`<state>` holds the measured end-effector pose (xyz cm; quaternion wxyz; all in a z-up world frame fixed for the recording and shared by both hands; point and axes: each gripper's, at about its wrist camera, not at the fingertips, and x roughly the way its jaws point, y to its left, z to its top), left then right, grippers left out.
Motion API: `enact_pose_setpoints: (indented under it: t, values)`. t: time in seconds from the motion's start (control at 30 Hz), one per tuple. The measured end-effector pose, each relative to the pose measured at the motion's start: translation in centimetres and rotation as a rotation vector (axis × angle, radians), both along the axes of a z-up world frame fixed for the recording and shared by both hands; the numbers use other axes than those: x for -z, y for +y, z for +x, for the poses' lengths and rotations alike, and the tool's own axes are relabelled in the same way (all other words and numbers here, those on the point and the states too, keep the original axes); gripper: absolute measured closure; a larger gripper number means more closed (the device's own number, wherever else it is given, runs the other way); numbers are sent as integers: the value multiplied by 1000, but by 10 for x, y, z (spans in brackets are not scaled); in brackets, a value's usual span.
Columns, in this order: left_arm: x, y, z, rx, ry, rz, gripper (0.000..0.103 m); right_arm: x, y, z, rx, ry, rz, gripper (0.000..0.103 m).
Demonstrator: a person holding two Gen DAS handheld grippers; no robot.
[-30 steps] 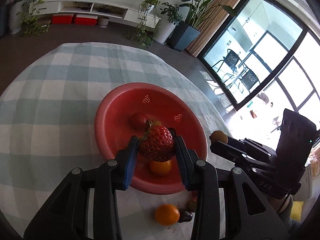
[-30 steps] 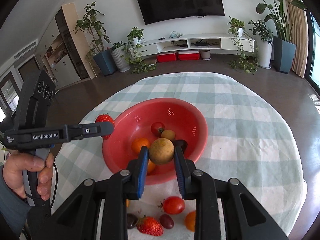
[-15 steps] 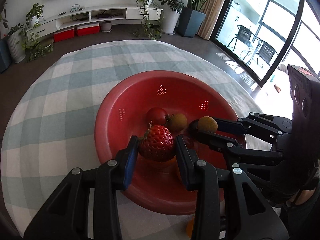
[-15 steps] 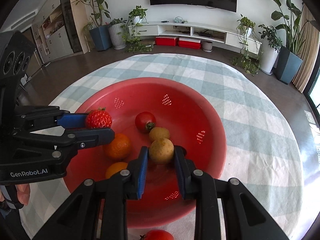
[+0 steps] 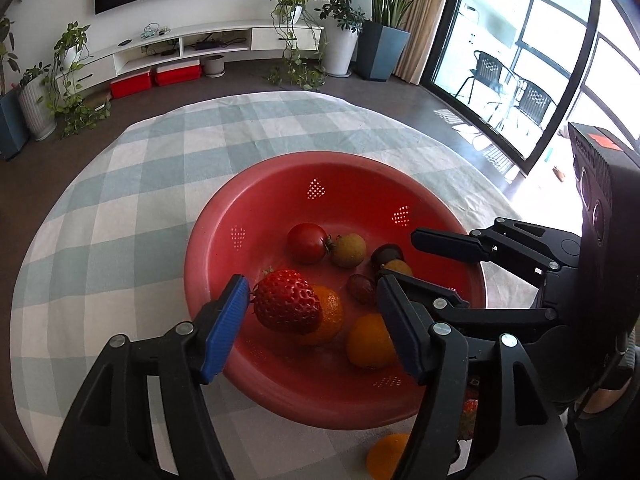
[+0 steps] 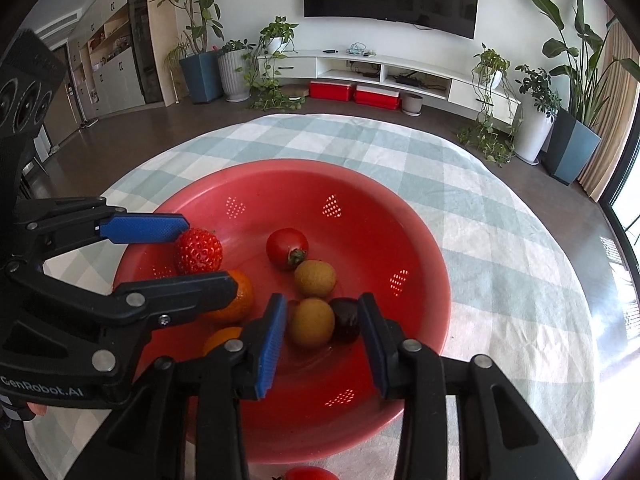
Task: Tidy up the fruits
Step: 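Carry strawberry and kiwi into the red basin and open both tools, then grasp a large orange with the left tool while the right tool grasps a dark plum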
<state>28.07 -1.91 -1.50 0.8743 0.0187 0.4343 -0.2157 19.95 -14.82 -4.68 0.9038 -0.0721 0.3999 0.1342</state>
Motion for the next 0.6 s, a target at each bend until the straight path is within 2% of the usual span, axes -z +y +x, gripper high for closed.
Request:
enact_pose_setpoints:
  t: [0.13, 0.2, 0.3, 0.37, 0.47, 0.6]
  values:
    - [-12, 9, -9, -16, -17, -29, 35, -1, -2, -1, 7, -5, 6, 52]
    - [-20, 15, -18, -21, -39, -49, 27, -3, -5, -3, 12, -9, 24, 50]
    - [-28, 24, -36, -23, -60, -68, 24, -10, -11, -6, 23, -27, 53, 46]
    - [-29, 29, -49, -15, -68, -82, 18, -15, -15, -10, 28, -44, 86, 41]
    - [-21, 32, -72, 40, -64, -94, 16, -25, -22, -21, 31, -59, 140, 36]
    - [-1, 25, -99, 164, -42, -33, 16, -41, -34, -49, 34, -105, 180, 31]
